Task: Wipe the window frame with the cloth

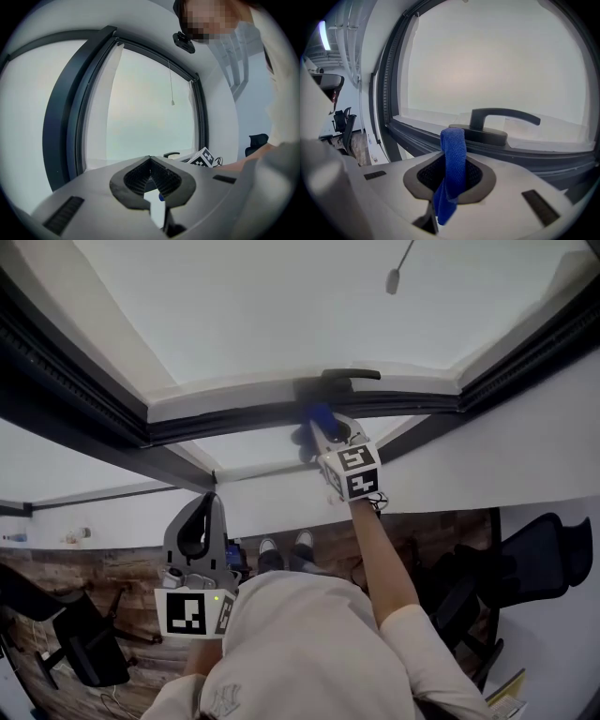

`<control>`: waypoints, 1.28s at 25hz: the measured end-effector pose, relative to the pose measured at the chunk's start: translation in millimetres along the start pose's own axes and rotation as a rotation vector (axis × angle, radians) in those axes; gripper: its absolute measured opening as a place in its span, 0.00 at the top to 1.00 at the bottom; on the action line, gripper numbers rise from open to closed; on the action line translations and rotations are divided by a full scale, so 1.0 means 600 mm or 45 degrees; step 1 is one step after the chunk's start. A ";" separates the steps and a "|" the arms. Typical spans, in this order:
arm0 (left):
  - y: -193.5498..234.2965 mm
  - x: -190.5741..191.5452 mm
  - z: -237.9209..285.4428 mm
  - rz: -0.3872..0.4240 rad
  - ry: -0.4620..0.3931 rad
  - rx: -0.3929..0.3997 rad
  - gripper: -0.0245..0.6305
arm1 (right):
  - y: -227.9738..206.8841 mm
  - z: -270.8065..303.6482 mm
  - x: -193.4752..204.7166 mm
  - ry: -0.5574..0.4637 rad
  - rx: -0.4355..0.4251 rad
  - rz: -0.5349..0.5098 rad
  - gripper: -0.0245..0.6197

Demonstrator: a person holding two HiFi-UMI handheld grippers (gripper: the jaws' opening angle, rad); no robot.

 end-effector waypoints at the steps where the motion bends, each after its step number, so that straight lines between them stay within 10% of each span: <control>1: -0.008 -0.001 0.005 -0.003 -0.002 0.017 0.95 | -0.001 -0.004 -0.003 -0.003 -0.002 0.010 0.87; 9: -0.053 -0.003 0.038 -0.018 0.006 0.085 0.95 | -0.098 -0.118 -0.070 -0.302 0.217 0.072 0.87; 19: -0.075 0.000 0.069 -0.023 0.030 0.071 0.95 | -0.200 -0.112 0.000 -0.191 0.316 0.281 0.87; 32: -0.111 0.004 0.103 -0.035 0.042 0.088 0.95 | -0.235 -0.074 -0.036 0.002 0.288 0.031 0.87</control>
Point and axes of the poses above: the fingertips, and each gripper's own axes: z forward along the fingers, y to its left, x out of its underside, the point moved 9 cm from there along -z, backward along the fingers, and after that the axes turned 13 degrees about -x, right-handed, at the moved point
